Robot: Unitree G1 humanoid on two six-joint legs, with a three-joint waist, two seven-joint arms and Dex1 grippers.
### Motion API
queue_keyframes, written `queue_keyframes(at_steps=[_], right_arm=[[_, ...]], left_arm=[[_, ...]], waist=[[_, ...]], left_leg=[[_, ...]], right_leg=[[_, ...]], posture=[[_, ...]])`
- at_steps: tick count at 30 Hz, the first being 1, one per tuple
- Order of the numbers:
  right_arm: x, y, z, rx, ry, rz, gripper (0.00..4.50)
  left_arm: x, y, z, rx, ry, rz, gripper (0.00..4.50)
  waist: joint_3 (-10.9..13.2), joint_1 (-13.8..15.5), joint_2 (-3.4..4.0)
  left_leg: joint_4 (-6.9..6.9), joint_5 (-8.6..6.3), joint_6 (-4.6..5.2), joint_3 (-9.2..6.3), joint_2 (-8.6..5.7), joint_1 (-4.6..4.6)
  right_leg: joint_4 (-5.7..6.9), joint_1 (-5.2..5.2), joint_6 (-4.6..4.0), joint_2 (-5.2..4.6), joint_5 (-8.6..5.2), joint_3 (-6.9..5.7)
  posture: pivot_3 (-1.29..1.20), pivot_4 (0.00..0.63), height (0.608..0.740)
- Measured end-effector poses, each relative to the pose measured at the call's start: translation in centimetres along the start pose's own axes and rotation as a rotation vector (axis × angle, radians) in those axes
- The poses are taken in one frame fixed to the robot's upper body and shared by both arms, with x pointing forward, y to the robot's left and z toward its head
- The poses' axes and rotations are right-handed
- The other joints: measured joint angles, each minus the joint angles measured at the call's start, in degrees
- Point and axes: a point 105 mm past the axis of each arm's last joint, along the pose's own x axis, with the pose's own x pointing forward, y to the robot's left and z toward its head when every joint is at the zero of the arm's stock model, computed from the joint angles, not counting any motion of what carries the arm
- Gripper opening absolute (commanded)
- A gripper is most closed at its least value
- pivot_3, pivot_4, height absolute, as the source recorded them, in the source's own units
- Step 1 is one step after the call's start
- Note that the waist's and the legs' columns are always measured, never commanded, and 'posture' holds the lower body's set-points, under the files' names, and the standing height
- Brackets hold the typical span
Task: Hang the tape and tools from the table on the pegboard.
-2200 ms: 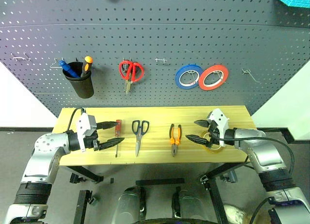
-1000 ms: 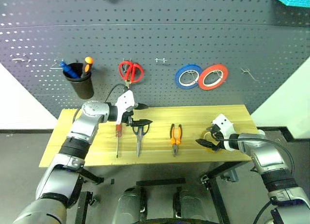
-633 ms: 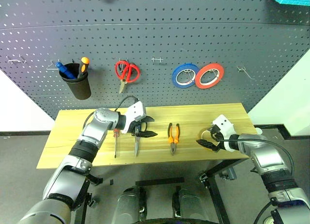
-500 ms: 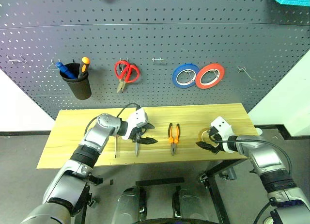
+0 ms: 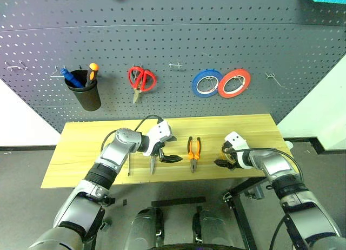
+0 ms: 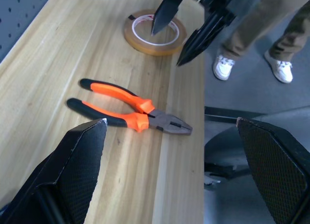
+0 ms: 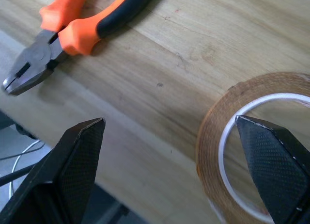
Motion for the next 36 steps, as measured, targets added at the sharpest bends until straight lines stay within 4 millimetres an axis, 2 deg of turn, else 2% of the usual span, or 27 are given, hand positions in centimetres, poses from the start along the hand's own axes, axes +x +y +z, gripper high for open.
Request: queue_keyframes(at_steps=[6,9,18,19,24,27,29,31,34,36], right_arm=[[1.2,-1.0,-0.1,-0.002,0.088,-0.064,4.50],[1.6,-1.2,-0.8,-0.006,0.128,-0.075,3.91],[1.6,-1.9,-1.0,0.017,0.150,-0.096,0.75],[1.6,-2.0,-1.0,0.018,0.149,-0.094,0.52],[1.3,-2.0,-1.1,0.009,0.149,-0.083,0.49],[0.2,-2.0,-1.5,-0.001,0.135,-0.078,0.49],[-1.6,-2.0,-1.1,0.016,0.048,-0.077,0.49],[-4.5,-1.7,1.3,0.015,-0.122,-0.109,0.49],[-8.7,-1.0,3.8,-0.058,-0.284,-0.186,0.49],[-10.1,-0.9,4.3,-0.075,-0.334,-0.240,0.49]], left_arm=[[-0.1,-0.1,1.0,0.051,-0.004,0.003,4.48],[-0.4,0.0,0.8,0.063,0.013,0.011,4.50],[-0.7,0.2,0.7,0.073,0.025,0.028,4.50],[-0.7,0.2,0.7,0.073,0.027,0.030,4.50],[-0.9,0.4,0.7,0.069,0.020,0.036,4.50],[-1.4,0.5,1.1,0.065,-0.008,0.035,4.50],[-2.1,0.7,1.7,0.068,-0.055,0.039,4.50],[-3.3,1.1,2.7,0.064,-0.126,0.053,4.50],[-4.5,1.1,4.3,0.072,-0.223,0.041,4.50],[-5.1,1.2,4.9,0.071,-0.267,0.034,4.50]], waist=[[0.2,-0.2,0.04],[0.2,-0.6,0.05],[0.2,-0.8,0.01],[0.2,-0.8,0.00],[0.3,-0.7,0.06],[0.4,-0.5,0.25],[0.5,-0.4,0.37],[0.5,-0.5,0.41],[0.5,-0.6,0.40],[0.5,-0.6,0.40]], left_leg=[[-0.02,-0.01,-0.02,0.00,-0.03,0.01],[-0.06,-0.01,-0.01,-0.01,-0.03,0.01],[-0.09,-0.09,-0.15,-0.03,-0.02,0.05],[-0.09,-0.09,-0.15,-0.03,-0.02,0.06],[-0.13,-0.09,-0.16,-0.04,-0.03,0.04],[-0.17,-0.09,-0.16,-0.04,-0.08,-0.20],[-0.14,-0.04,-0.08,-0.04,-0.10,-0.65],[-0.12,0.01,-0.02,-0.04,-0.10,-0.97],[-0.12,0.01,-0.02,-0.05,-0.07,-0.93],[-0.05,0.01,-0.02,-0.06,-0.06,-0.85]], right_leg=[[-0.01,0.00,0.00,-0.05,0.00,0.00],[-0.02,0.02,0.00,-0.06,0.00,0.01],[-0.02,0.03,0.00,-0.06,0.00,0.01],[-0.03,0.03,0.00,-0.07,0.00,0.02],[-0.05,0.00,-0.01,-0.10,0.00,0.02],[-0.08,-0.10,-0.01,-0.18,0.00,0.01],[-0.07,-0.33,0.01,-0.21,0.01,0.01],[-0.04,-0.64,0.09,-0.20,0.05,-0.01],[-0.05,-0.60,0.19,-0.09,0.10,-0.09],[-0.05,-0.48,0.05,-0.02,0.02,-0.12]], posture=[[0.06,0.158,0.740],[0.06,0.160,0.740],[0.07,0.164,0.740],[0.07,0.163,0.740],[0.06,0.158,0.740],[0.05,0.148,0.740],[0.03,0.142,0.740],[0.02,0.132,0.740],[0.00,0.123,0.740],[-0.02,0.111,0.740]])
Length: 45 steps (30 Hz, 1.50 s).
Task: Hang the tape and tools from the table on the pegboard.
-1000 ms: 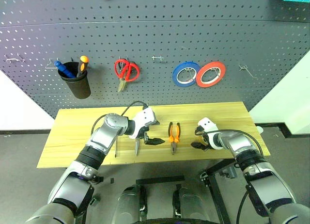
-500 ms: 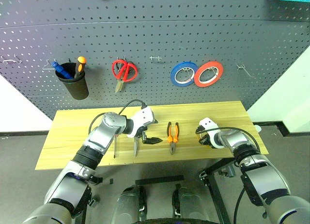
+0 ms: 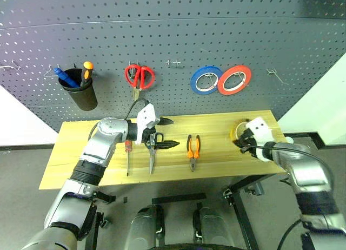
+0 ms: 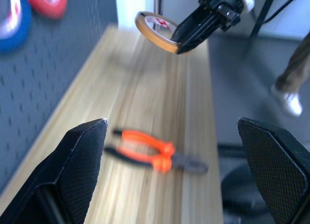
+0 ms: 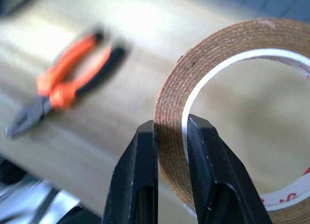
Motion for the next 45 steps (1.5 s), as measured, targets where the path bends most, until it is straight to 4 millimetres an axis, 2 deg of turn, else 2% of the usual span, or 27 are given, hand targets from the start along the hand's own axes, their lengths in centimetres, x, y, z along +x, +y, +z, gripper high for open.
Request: queue_keyframes(at_steps=[3,5,7,11,15,18,25,28,33,40,43,45], right_arm=[[-1.3,-1.1,1.5,0.024,-0.084,-0.095,0.49],[-2.3,-2.6,3.1,0.042,-0.164,-0.182,0.49],[-3.4,-4.7,5.2,0.043,-0.268,-0.295,0.49],[-4.6,-8.3,7.9,0.049,-0.414,-0.446,0.49],[-3.2,-10.5,8.0,0.080,-0.430,-0.475,0.49],[-1.2,-11.8,8.2,0.098,-0.415,-0.467,0.49],[2.0,-13.2,10.5,0.110,-0.445,-0.426,0.49],[2.9,-13.3,10.8,0.137,-0.443,-0.405,0.49],[4.2,-12.7,10.2,0.160,-0.418,-0.375,2.09],[4.4,-12.2,10.3,0.150,-0.437,-0.347,4.48],[4.2,-11.2,9.7,0.114,-0.444,-0.262,4.48],[3.9,-9.0,8.4,0.076,-0.425,-0.156,4.48]], left_arm=[[-0.6,0.1,0.9,-0.030,-0.067,-0.014,4.50],[-0.8,0.2,1.7,-0.033,-0.100,-0.028,4.50],[-1.0,0.6,2.6,-0.012,-0.116,-0.028,4.50],[-0.7,1.0,4.1,0.026,-0.139,-0.029,4.50],[-0.5,1.4,4.7,0.042,-0.144,-0.018,4.50],[-0.3,1.7,4.3,0.028,-0.138,-0.006,4.50],[-0.4,2.1,4.4,0.035,-0.135,0.025,4.50],[-0.7,2.3,4.4,0.038,-0.126,0.043,4.50],[-1.2,2.3,3.9,0.025,-0.105,0.072,4.50],[-1.8,2.1,3.5,0.012,-0.094,0.100,4.50],[-1.9,2.0,3.4,0.012,-0.095,0.110,4.50],[-2.2,1.9,3.4,0.018,-0.095,0.121,4.50]], waist=[[0.0,-0.1,0.00],[0.0,-0.1,0.00],[0.0,-0.1,0.00],[0.0,-0.2,-0.03],[0.0,-0.5,-0.02],[0.0,-1.0,-0.01],[0.0,-1.9,-0.01],[0.0,-1.8,-0.01],[0.0,-1.6,-0.01],[0.0,-1.2,0.00],[0.0,-0.3,-0.01],[0.0,0.3,-0.01]], left_leg=[[0.13,0.00,0.00,0.00,0.00,0.00],[0.20,0.01,0.01,0.01,-0.02,0.01],[0.23,0.01,0.02,0.01,-0.04,0.00],[0.24,0.03,0.05,0.05,-0.05,0.02],[0.23,0.05,0.06,0.12,-0.02,0.08],[0.24,0.06,0.05,0.23,-0.01,0.13],[0.23,0.24,-0.22,0.33,0.00,0.15],[0.21,0.28,-0.30,0.52,0.01,0.16],[0.20,0.29,-0.32,0.61,0.02,0.18],[0.17,0.30,-0.34,0.69,0.04,0.32],[0.10,0.30,-0.35,0.74,0.05,0.50],[0.07,0.29,-0.35,0.68,0.08,0.55]], right_leg=[[0.00,0.05,0.03,0.04,0.02,-0.05],[0.00,0.10,0.07,0.08,0.04,-0.06],[0.00,0.12,0.13,0.17,0.07,-0.07],[-0.02,0.19,0.36,0.29,0.19,-0.08],[-0.01,0.22,0.59,0.36,0.31,-0.07],[0.03,0.22,0.63,0.39,0.33,-0.02],[0.05,0.25,0.73,0.39,0.39,0.05],[0.05,0.25,0.73,0.39,0.38,0.06],[0.05,0.25,0.74,0.39,0.39,0.12],[0.08,0.29,0.75,0.39,0.40,0.21],[0.07,0.40,0.75,0.39,0.40,0.26],[0.06,0.45,0.74,0.38,0.39,0.27]], posture=[[-0.04,0.103,0.740],[-0.04,0.096,0.740],[-0.05,0.090,0.740],[-0.06,0.077,0.740],[-0.05,0.069,0.740],[-0.03,0.066,0.740],[0.01,0.066,0.740],[0.04,0.068,0.740],[0.06,0.070,0.740],[0.09,0.077,0.740],[0.09,0.081,0.740],[0.09,0.086,0.740]])
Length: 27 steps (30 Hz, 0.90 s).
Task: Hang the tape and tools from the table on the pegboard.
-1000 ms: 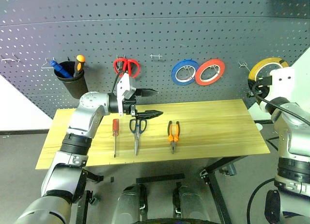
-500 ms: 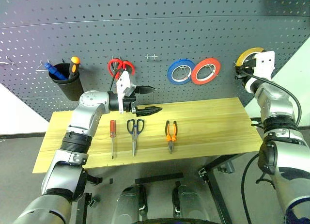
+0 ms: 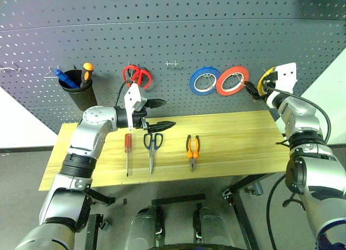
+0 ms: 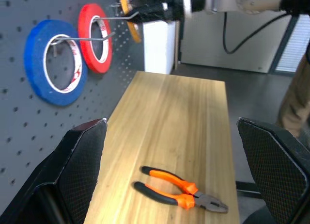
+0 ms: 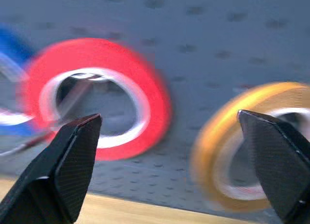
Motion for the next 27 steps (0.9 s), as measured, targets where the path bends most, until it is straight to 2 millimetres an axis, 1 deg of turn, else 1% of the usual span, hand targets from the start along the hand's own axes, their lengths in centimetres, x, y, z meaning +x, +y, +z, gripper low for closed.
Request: queue_keyframes(at_steps=[2,4,6,9,13,15,17,21,23,25,27], right_arm=[[-1.4,2.5,-2.0,0.034,0.083,0.105,4.48],[-2.7,4.9,-3.5,0.079,0.177,0.178,4.48],[-3.6,7.5,-4.0,0.101,0.251,0.248,4.48],[-3.3,10.0,-4.5,0.193,0.353,0.256,4.48],[-2.3,11.7,-6.1,0.294,0.491,0.219,4.48],[-1.5,12.5,-6.4,0.338,0.548,0.204,4.48],[-0.7,13.2,-6.6,0.360,0.586,0.192,4.48],[0.7,15.0,-7.1,0.414,0.665,0.164,4.48],[0.8,15.7,-8.1,0.435,0.711,0.148,4.48],[0.7,16.0,-8.9,0.450,0.751,0.125,4.48],[0.6,16.3,-9.2,0.448,0.770,0.118,4.48]], left_arm=[[-0.5,0.1,-0.2,-0.007,0.002,0.014,4.50],[-1.0,0.1,-0.3,-0.008,-0.001,0.023,4.50],[-1.7,0.0,-0.9,-0.015,0.018,0.029,4.50],[-3.1,-0.2,-2.5,-0.006,0.084,0.037,4.50],[-5.2,-0.4,-5.3,-0.017,0.190,0.035,4.50],[-6.4,-0.4,-6.6,-0.026,0.251,0.033,4.50],[-7.0,-0.5,-7.5,-0.020,0.300,0.018,4.50],[-7.8,-0.7,-8.3,-0.013,0.344,-0.016,4.50],[-8.2,-0.7,-8.6,-0.008,0.365,-0.026,4.50],[-8.5,-0.8,-8.9,-0.009,0.380,-0.030,4.50],[-8.5,-0.8,-8.9,-0.007,0.384,-0.035,4.50]], waist=[[0.0,0.5,0.00],[0.0,0.7,0.01],[0.0,0.6,0.01],[0.0,0.1,-0.03],[0.0,-0.3,-0.03],[0.0,-0.3,-0.03],[0.0,-0.3,-0.05],[0.0,-0.4,-0.07],[0.0,-0.4,-0.08],[0.1,-0.3,-0.07],[0.2,-0.4,-0.11]], left_leg=[[0.02,-0.01,0.00,-0.10,0.00,0.00],[0.05,-0.02,0.02,-0.09,-0.01,0.02],[0.05,-0.24,0.33,-0.07,0.00,0.18],[0.04,-0.32,0.17,-0.03,0.12,0.48],[0.03,-0.32,0.14,0.00,0.15,0.47],[-0.02,-0.33,0.14,0.10,0.14,0.39],[-0.09,-0.33,0.15,0.19,0.12,0.34],[-0.19,-0.35,0.18,0.31,0.09,0.13],[-0.21,-0.36,0.19,0.34,0.09,-0.02],[-0.20,-0.35,0.21,0.35,0.06,-0.24],[-0.13,-0.28,0.34,0.35,0.04,-0.48]], right_leg=[[0.04,-0.04,0.00,-0.01,0.00,0.05],[0.09,-0.07,-0.02,-0.05,0.01,0.09],[0.12,-0.03,-0.06,-0.06,0.01,0.18],[0.12,0.09,-0.41,-0.06,-0.03,0.26],[0.09,-0.14,-0.52,-0.13,0.00,0.32],[0.07,-0.27,-0.53,-0.19,0.01,0.46],[0.05,-0.36,-0.53,-0.24,0.01,0.53],[0.05,-0.66,-0.53,-0.30,0.01,0.67],[0.06,-0.80,-0.53,-0.32,0.01,0.69],[0.07,-0.93,-0.53,-0.35,0.01,0.70],[0.12,-1.02,-0.53,-0.36,0.02,0.73]], posture=[[0.09,0.090,0.740],[0.08,0.092,0.740],[0.08,0.101,0.740],[0.07,0.109,0.740],[0.07,0.121,0.740],[0.08,0.131,0.740],[0.08,0.136,0.740],[0.09,0.158,0.740],[0.10,0.177,0.740],[0.10,0.193,0.740],[0.11,0.209,0.740]])
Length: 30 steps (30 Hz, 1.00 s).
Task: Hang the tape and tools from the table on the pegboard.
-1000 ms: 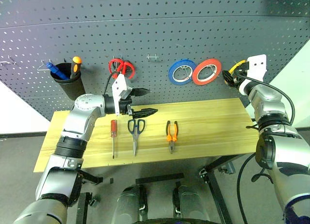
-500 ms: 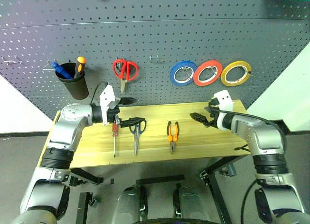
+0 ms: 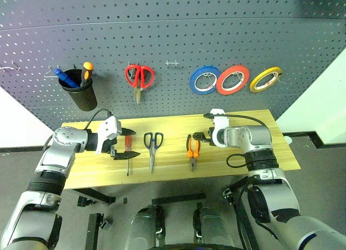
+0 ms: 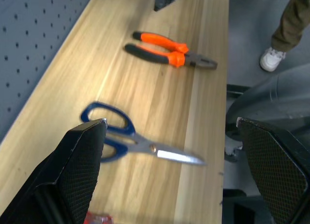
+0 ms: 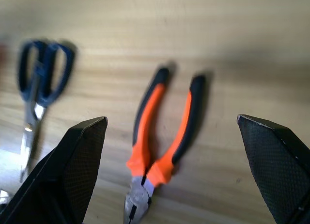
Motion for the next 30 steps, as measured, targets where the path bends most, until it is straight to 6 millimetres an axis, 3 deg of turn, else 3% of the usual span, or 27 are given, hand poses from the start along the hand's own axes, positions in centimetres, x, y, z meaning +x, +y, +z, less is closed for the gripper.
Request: queue_keyframes(at_steps=[13,18,23,30], right_arm=[[1.4,3.2,-1.9,-0.021,0.070,0.056,4.48],[1.8,3.3,-2.1,-0.052,0.068,0.040,4.48],[2.6,3.1,-3.1,-0.066,0.105,0.023,4.48],[3.3,3.6,-2.4,-0.155,0.094,0.003,4.48]], left_arm=[[-0.3,-1.5,3.5,0.056,0.058,-0.084,4.50],[-0.3,-1.8,1.9,0.024,0.114,-0.062,4.50],[-0.4,-1.7,1.5,0.010,0.115,-0.043,4.50],[-0.4,-2.0,0.2,-0.031,0.126,-0.026,4.50]], waist=[[2.3,0.0,-0.19],[3.2,0.0,-0.25],[3.8,0.0,-0.31],[3.8,0.0,-0.32]], left_leg=[[-0.06,-0.02,0.07,-0.01,0.02,-0.06],[-0.07,-0.02,0.07,-0.01,0.02,-0.06],[-0.13,-0.10,-0.07,-0.02,0.01,-0.11],[-0.33,-0.08,-0.14,0.00,0.01,-0.08]], right_leg=[[-0.03,-0.08,-0.01,0.01,-0.01,0.05],[-0.05,-0.11,-0.01,0.01,-0.01,0.05],[-0.13,-0.18,-0.01,-0.02,-0.01,0.05],[-0.19,-0.28,-0.02,-0.04,-0.01,0.05]], posture=[[0.15,0.248,0.740],[0.15,0.258,0.740],[0.16,0.262,0.740],[0.17,0.261,0.740]])
